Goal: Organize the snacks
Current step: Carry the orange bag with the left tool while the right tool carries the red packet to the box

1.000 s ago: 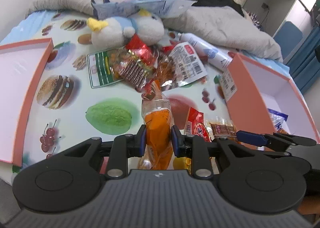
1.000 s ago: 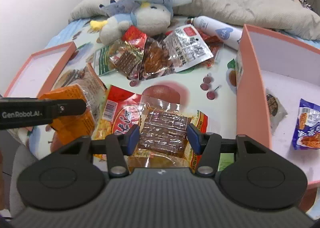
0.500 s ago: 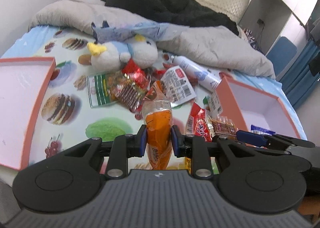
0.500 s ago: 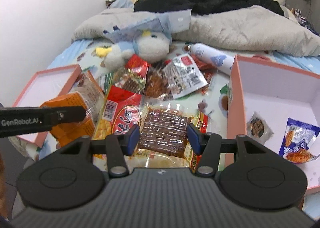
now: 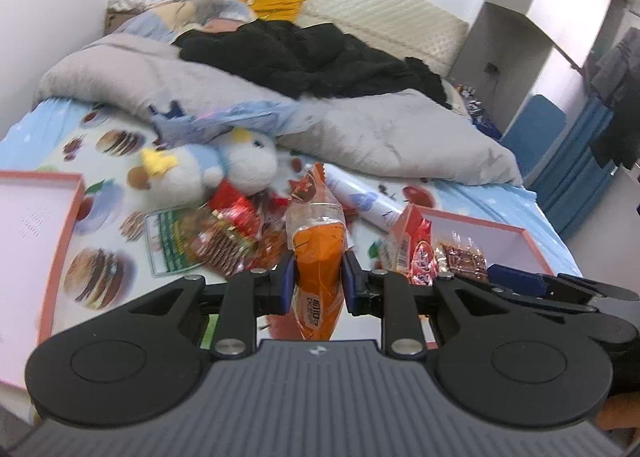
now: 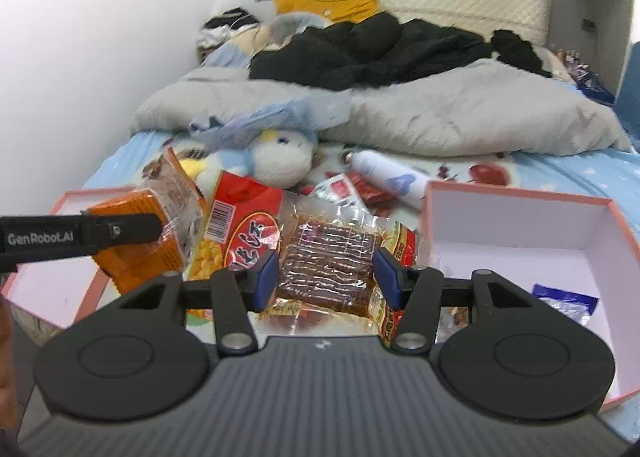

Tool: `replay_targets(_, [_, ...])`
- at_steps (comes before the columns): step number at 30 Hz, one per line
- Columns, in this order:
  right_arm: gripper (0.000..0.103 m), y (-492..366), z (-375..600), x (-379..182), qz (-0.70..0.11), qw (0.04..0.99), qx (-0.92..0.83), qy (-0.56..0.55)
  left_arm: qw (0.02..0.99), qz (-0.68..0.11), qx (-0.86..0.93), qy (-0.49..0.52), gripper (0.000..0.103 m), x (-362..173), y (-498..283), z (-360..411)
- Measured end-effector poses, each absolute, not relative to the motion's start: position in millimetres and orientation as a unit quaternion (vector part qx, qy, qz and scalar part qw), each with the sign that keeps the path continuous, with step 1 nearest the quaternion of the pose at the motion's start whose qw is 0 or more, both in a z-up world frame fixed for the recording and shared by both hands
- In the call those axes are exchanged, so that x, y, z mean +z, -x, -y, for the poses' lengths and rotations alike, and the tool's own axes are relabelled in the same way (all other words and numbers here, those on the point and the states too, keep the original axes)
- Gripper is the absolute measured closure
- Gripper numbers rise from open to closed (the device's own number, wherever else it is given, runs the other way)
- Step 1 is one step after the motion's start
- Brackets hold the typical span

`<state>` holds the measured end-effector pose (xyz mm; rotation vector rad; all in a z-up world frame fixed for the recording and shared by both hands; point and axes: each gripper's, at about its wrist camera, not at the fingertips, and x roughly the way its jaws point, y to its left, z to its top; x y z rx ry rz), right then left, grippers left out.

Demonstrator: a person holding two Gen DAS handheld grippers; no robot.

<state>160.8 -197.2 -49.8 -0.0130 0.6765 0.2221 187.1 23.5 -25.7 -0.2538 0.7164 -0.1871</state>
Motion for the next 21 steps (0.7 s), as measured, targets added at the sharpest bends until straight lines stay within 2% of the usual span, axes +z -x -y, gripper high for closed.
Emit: replay_targets(21, [0.048,-163,281,-10,-0.276,0.96,0.042,-0.008,0.924,-0.321,-0.182,0.095,0.075,16,-228,83])
